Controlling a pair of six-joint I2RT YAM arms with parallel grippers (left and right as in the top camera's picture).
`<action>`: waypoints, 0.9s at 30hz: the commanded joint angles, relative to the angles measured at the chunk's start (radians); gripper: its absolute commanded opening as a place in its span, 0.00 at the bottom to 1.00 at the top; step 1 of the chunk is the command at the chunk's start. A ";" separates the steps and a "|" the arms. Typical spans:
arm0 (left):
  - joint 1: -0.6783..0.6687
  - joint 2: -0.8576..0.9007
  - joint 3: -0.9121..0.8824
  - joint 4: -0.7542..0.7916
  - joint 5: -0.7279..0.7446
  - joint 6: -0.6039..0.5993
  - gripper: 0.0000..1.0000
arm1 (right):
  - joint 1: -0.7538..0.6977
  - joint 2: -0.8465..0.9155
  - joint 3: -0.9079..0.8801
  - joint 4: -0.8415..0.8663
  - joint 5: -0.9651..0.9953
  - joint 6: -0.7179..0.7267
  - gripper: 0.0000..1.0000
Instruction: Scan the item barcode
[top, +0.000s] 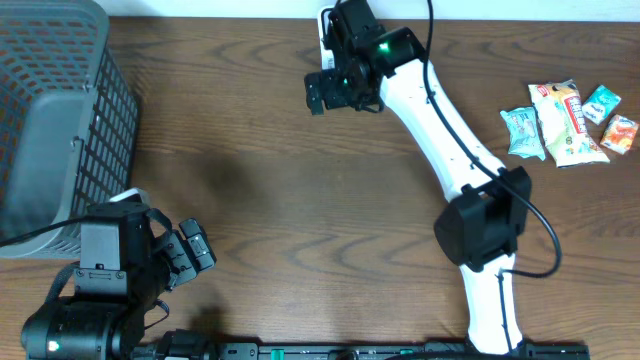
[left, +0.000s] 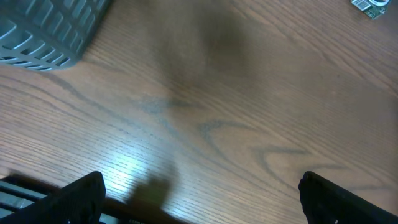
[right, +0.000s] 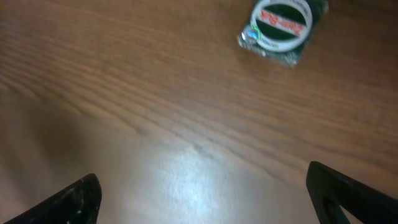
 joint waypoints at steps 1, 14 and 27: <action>-0.002 0.000 0.001 -0.003 -0.005 -0.006 0.98 | -0.023 0.073 0.075 0.017 -0.005 -0.005 0.99; -0.002 0.000 0.001 -0.003 -0.005 -0.006 0.98 | -0.093 0.166 0.082 0.231 0.074 0.124 0.99; -0.002 0.000 0.001 -0.003 -0.005 -0.006 0.98 | -0.047 0.216 0.072 0.378 0.281 0.121 0.99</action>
